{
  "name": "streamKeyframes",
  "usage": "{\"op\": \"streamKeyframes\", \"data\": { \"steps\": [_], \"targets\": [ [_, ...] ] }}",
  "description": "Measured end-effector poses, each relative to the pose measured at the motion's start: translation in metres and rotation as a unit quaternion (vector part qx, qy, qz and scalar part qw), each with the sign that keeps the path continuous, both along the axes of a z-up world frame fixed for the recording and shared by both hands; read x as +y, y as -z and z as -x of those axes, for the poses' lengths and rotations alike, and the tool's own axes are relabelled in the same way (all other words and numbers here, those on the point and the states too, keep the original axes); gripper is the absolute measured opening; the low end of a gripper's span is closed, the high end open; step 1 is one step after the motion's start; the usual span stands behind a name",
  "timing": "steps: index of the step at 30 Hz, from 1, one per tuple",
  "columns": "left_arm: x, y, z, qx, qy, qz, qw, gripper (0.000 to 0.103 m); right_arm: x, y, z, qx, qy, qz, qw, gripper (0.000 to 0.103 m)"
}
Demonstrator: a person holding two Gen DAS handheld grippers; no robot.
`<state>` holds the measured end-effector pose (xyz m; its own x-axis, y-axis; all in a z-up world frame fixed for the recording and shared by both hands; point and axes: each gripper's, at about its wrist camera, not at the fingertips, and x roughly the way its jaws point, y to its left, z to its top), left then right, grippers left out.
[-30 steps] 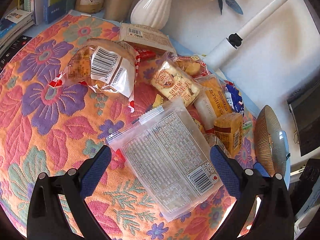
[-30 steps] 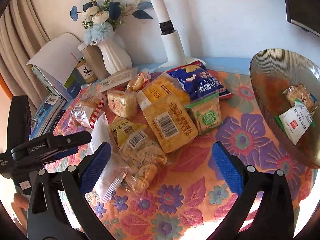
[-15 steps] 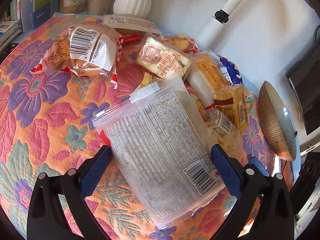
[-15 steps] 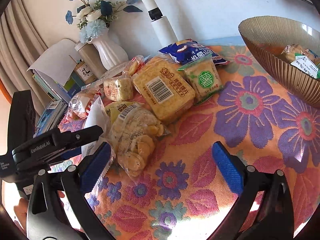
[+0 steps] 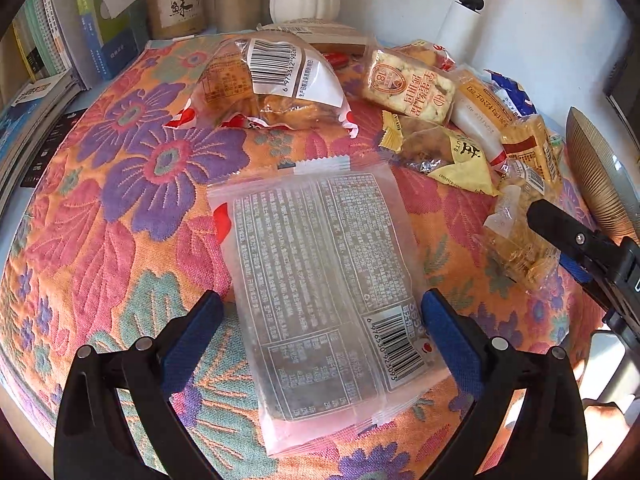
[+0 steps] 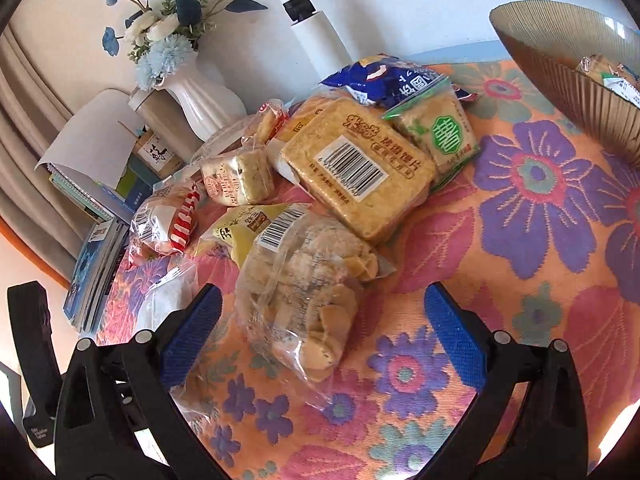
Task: Organize snacks
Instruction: 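Grasp the clear barcode pack with the left tool while the right tool grasps the clear cookie bag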
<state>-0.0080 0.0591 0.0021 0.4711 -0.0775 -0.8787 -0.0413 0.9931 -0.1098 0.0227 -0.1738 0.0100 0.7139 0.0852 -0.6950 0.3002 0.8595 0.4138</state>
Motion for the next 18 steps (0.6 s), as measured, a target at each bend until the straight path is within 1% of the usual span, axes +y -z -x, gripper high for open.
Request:
{"op": "streamKeyframes", "data": {
  "steps": [2, 4, 5, 6, 7, 8, 11, 14, 16, 17, 18],
  "targets": [
    [-0.005, 0.002, 0.0, -0.012, -0.015, -0.004, 0.9998, 0.098, 0.016, 0.002, -0.013, 0.0, 0.003, 0.031, 1.0, 0.1],
    [-0.01, 0.005, 0.001, -0.023, -0.032, -0.019, 0.9991, 0.098, 0.028, 0.006, -0.026, 0.025, 0.001, 0.085, 0.996, 0.1],
    [-0.013, 0.005, 0.001, -0.024, -0.035, -0.027, 0.9987, 0.098, 0.032, 0.004, -0.028, 0.034, -0.001, 0.103, 0.994, 0.099],
    [-0.017, 0.006, 0.002, -0.026, -0.038, -0.034, 0.9984, 0.098, 0.033, 0.004, -0.027, 0.036, 0.005, 0.115, 0.993, 0.091],
    [-0.019, 0.007, 0.003, -0.028, -0.043, -0.038, 0.998, 0.098, 0.03, 0.003, -0.022, 0.027, 0.006, 0.112, 0.993, 0.069],
    [-0.021, 0.007, 0.003, -0.031, -0.047, -0.043, 0.9975, 0.098, 0.026, 0.003, -0.018, 0.02, 0.004, 0.1, 0.995, 0.062],
    [-0.027, 0.008, 0.006, -0.043, -0.056, -0.055, 0.996, 0.098, 0.015, 0.002, -0.005, 0.013, -0.006, 0.08, 0.997, 0.058],
    [-0.029, 0.008, 0.001, -0.042, -0.046, -0.057, 0.9964, 0.098, 0.004, -0.002, 0.01, 0.011, -0.017, 0.067, 0.998, 0.058],
    [-0.031, 0.007, -0.001, -0.048, -0.021, -0.048, 0.9975, 0.098, -0.004, -0.007, 0.019, 0.019, -0.029, 0.07, 0.997, 0.058],
    [-0.035, 0.006, 0.0, -0.051, 0.0, -0.044, 0.9977, 0.098, -0.008, -0.009, 0.025, 0.023, -0.033, 0.073, 0.997, 0.058],
    [-0.042, 0.005, 0.001, -0.057, 0.032, -0.031, 0.9974, 0.098, -0.013, -0.011, 0.029, 0.026, -0.039, 0.072, 0.996, 0.058]
  ]
}}
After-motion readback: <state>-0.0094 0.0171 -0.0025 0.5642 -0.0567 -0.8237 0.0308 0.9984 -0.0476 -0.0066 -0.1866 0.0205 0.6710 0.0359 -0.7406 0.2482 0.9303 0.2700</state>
